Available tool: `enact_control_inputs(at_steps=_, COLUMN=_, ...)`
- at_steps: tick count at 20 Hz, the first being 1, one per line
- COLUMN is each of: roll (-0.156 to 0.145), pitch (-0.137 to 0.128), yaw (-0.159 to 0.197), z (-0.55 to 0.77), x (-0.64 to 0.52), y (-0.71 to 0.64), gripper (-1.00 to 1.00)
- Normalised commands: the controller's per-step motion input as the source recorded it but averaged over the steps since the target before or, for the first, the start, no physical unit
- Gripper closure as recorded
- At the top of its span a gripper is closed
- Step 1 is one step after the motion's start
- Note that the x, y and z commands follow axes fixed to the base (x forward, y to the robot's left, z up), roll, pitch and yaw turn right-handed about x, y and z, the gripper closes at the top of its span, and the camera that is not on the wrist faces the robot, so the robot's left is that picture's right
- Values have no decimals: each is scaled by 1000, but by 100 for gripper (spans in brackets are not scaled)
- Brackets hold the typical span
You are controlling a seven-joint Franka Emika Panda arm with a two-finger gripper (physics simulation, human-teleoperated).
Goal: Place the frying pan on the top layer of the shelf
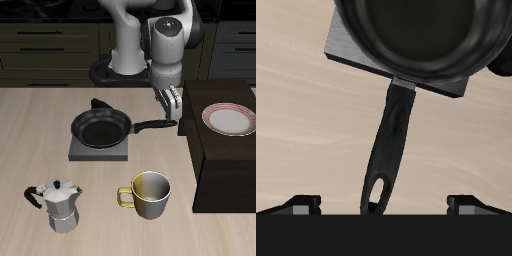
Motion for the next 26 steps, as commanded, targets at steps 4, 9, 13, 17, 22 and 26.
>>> enact_control_inputs(at_steps=4, roll=-2, pitch=17, yaw=15, z=-201, x=59, y=8, gripper=-100)
enact_control_inputs(at_steps=9, roll=-14, pitch=22, yaw=-13, z=-187, x=39, y=-93, gripper=-100)
enact_control_inputs(at_steps=13, roll=-22, pitch=25, yaw=-10, z=-181, x=59, y=-145, gripper=-100)
enact_control_inputs(at_steps=17, roll=-12, pitch=36, yaw=-16, z=-206, x=-13, y=-94, gripper=-100)
enact_control_inputs(at_steps=22, roll=-12, pitch=40, yaw=-39, z=-356, x=-99, y=-141, gripper=-100)
enact_control_inputs(at_steps=26, roll=11, pitch=-10, yaw=-7, z=-189, x=-205, y=18, gripper=-100)
